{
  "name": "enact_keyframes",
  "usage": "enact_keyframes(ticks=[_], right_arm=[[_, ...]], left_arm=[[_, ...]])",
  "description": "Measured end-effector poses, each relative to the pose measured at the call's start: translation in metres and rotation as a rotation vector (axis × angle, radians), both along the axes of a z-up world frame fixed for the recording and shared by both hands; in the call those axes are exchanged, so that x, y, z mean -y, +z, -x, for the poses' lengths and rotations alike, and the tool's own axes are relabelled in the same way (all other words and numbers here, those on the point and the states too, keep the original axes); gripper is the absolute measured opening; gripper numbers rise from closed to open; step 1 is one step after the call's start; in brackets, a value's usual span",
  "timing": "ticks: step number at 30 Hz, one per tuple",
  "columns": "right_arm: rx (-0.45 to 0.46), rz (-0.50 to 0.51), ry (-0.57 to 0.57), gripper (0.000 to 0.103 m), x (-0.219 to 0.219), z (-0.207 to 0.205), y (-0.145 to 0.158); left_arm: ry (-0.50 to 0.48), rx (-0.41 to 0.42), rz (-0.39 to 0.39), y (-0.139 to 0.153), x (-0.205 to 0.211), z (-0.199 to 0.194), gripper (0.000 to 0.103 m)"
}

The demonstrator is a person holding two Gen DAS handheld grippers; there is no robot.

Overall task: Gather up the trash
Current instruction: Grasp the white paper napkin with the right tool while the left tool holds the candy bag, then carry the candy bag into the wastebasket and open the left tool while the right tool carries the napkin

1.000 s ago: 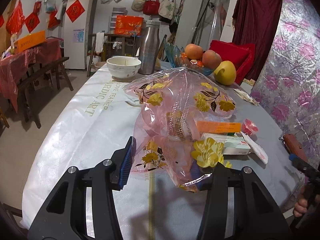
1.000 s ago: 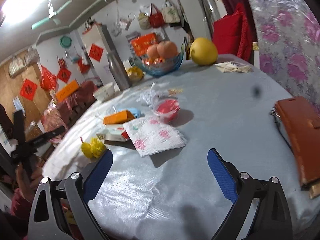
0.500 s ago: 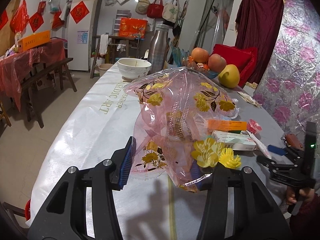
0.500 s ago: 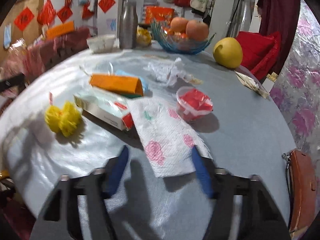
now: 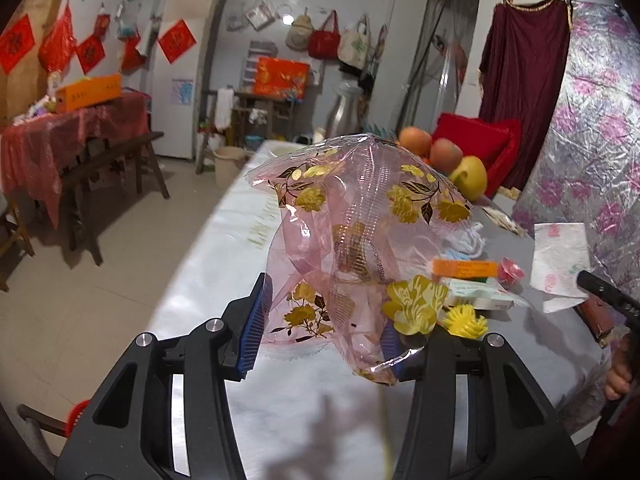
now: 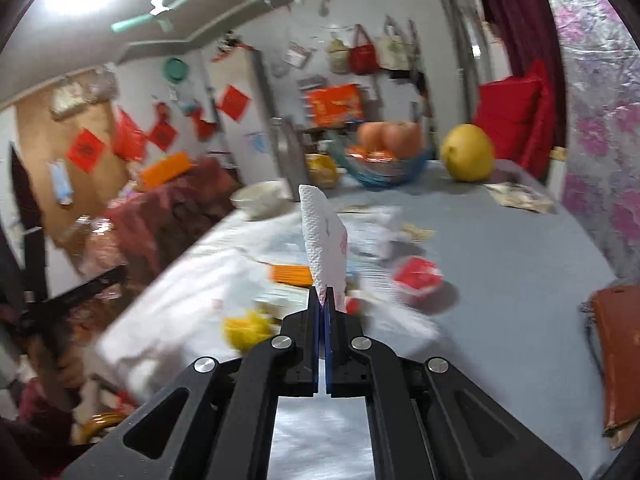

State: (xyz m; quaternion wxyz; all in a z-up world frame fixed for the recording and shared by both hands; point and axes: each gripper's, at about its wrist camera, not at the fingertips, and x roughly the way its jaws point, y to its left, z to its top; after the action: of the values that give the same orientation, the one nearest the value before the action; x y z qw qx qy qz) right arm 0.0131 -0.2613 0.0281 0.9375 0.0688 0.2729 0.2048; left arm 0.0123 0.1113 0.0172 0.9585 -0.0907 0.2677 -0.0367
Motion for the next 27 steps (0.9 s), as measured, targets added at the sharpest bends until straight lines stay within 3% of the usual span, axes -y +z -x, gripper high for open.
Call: enact_keyframes(ticks=[5,10,15,21,27], right_arm=[[-0.005,-0.026,0.088,0.002,-0.025,0.005,0.008],[-0.006,-0.025,0.163,0.003,-0.054,0.011,0.019],[-0.030,-0.033,0.251,0.003,-0.094,0.011,0.030],[-0.066,0.004,0.361,0.003,-0.164,0.012,0.035],[-0.110,0.057,0.483,0.003,-0.237,0.021,0.035]], left_arm=[[0.064,0.017,-0.041,0.013,-0.033,0.023,0.049],[0.140,-0.036,-0.115,0.007,-0.073,0.046,0.049],[0.227,-0.127,-0.147,-0.019,-0.121,0.072,0.049],[0.318,-0.247,-0.073,-0.059,-0.190,0.096,0.049],[0.363,-0.318,-0.079,-0.096,-0.233,0.121,0.049]])
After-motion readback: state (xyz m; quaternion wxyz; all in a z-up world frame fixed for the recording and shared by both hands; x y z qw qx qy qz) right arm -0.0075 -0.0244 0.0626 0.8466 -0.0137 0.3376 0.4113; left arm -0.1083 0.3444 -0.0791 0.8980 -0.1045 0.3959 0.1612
